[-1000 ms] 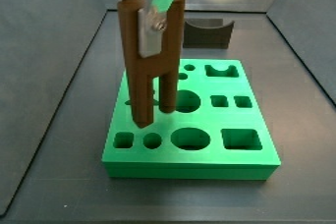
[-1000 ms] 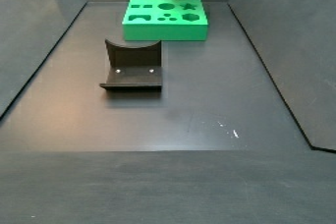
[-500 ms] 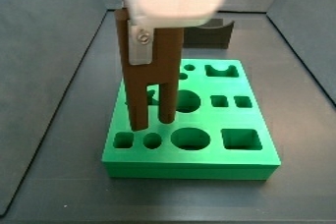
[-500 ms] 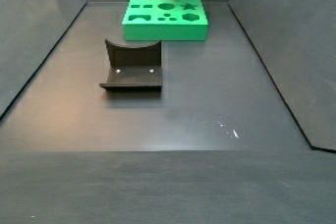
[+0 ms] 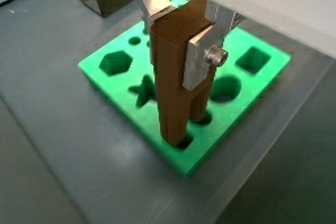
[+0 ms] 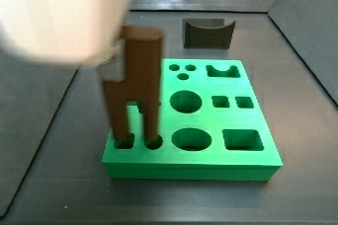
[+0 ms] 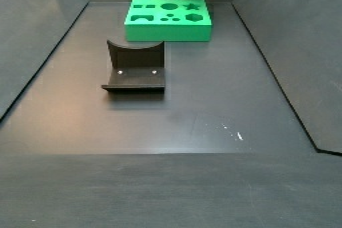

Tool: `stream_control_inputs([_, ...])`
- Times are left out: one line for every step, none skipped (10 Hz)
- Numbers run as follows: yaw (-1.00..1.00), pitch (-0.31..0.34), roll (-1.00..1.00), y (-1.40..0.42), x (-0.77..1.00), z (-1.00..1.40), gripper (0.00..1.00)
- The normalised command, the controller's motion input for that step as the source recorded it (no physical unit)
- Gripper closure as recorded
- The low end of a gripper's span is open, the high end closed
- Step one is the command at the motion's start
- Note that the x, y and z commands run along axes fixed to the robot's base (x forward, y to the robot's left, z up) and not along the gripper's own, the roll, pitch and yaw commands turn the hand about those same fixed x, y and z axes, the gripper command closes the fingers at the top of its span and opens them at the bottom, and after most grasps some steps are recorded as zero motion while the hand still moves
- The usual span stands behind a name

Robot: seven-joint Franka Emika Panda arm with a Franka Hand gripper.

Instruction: Insert the square-circle object.

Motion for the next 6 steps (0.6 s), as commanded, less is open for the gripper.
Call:
stream_control_inputs([0.12,0.0,-0.03,-0.04,-0.18,-0.06,1.0])
stream_control_inputs([0.0,0.0,0.01,0.0,0.0,0.0,1.0])
stream_control_inputs([-0.01,0.0,0.01,-0.04,0.17,-0.08,1.0])
stream_control_inputs([-0.06,-0.009,0.0,-0.19,0.29,-0.13,1.0])
stream_control_inputs([-0.06,0.0,0.0,-0.16,0.41,-0.19,1.0])
stream_control_inputs([-0.16,0.016,0.0,0.0,0.59,-0.17,1.0])
